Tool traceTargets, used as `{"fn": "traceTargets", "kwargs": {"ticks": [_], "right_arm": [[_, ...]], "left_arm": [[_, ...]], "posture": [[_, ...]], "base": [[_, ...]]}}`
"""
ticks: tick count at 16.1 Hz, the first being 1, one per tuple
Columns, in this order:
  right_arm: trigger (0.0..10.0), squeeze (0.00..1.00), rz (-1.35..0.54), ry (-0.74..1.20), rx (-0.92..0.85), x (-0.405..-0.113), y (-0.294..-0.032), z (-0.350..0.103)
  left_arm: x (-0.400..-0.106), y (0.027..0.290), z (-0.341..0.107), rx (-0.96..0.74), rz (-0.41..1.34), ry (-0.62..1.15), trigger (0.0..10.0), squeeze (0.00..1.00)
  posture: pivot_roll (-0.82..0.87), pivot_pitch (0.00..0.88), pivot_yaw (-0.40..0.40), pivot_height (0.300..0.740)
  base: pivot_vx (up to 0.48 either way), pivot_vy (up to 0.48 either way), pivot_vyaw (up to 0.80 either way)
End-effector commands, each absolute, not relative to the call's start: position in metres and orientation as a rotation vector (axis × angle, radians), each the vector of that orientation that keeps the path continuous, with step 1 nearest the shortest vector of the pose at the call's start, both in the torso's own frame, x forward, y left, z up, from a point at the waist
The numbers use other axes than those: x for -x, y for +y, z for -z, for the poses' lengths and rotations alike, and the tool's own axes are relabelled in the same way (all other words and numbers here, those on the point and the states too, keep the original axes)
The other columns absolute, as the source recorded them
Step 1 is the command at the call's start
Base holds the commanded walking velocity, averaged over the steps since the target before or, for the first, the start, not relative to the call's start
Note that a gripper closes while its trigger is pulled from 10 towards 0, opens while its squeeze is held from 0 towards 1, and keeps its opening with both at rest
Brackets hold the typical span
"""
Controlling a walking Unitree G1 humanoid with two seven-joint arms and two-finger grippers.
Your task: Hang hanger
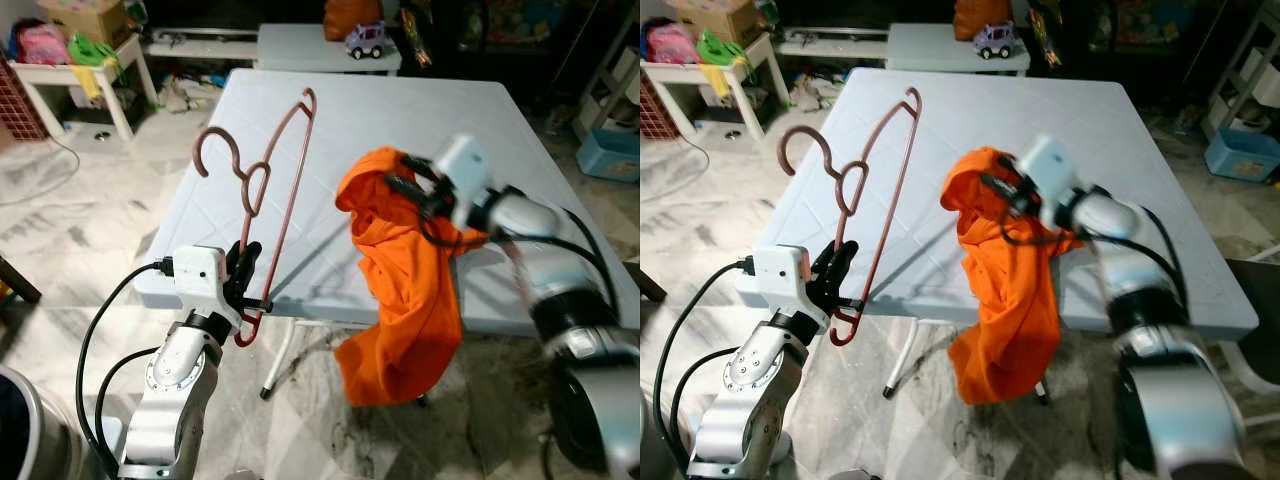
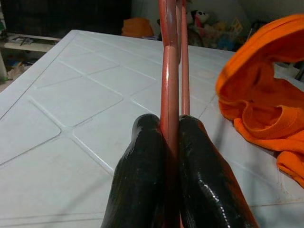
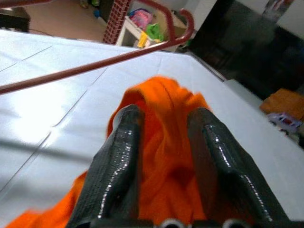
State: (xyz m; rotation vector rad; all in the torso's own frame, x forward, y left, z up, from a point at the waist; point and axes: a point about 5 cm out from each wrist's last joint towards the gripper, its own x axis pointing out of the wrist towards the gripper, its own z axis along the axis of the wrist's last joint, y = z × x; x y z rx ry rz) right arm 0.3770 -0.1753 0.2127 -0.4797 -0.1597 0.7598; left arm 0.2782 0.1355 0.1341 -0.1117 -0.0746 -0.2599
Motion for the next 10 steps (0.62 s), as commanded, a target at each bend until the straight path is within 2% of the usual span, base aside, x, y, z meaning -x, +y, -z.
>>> {"fn": "traceTargets", "kwargs": {"ticks": [1,3,7,10], "right_arm": [[10.0,1.00,-0.805,-0.145,0.484,-0.367,-0.185,-0.215],[10.0,1.00,-0.814,-0.104,0.478,-0.358,-0.199,-0.212],[10.0,1.00,-0.817,-0.001,0.434,-0.341,-0.211,-0.195],[10.0,1.00,-0.724,0.070,0.372,-0.330,-0.219,-0.174]], "left_arm": [[-0.280,0.134,-0.129,0.103,0.271,-0.050,10.0,0.00],[-0.283,0.134,-0.129,0.102,0.272,-0.051,10.0,0.00],[-0.280,0.133,-0.124,0.106,0.279,-0.040,10.0,0.00],[-0.281,0.132,-0.122,0.108,0.295,-0.027,10.0,0.00]], "posture": [[0.07,0.052,-0.020,0.740],[0.07,0.045,-0.017,0.740],[0.05,0.046,-0.017,0.740],[0.04,0.051,-0.014,0.740]], "base": [[0.000,0.000,0.00],[0.000,0.000,0.00],[0.000,0.000,0.00],[0.000,0.000,0.00]]}}
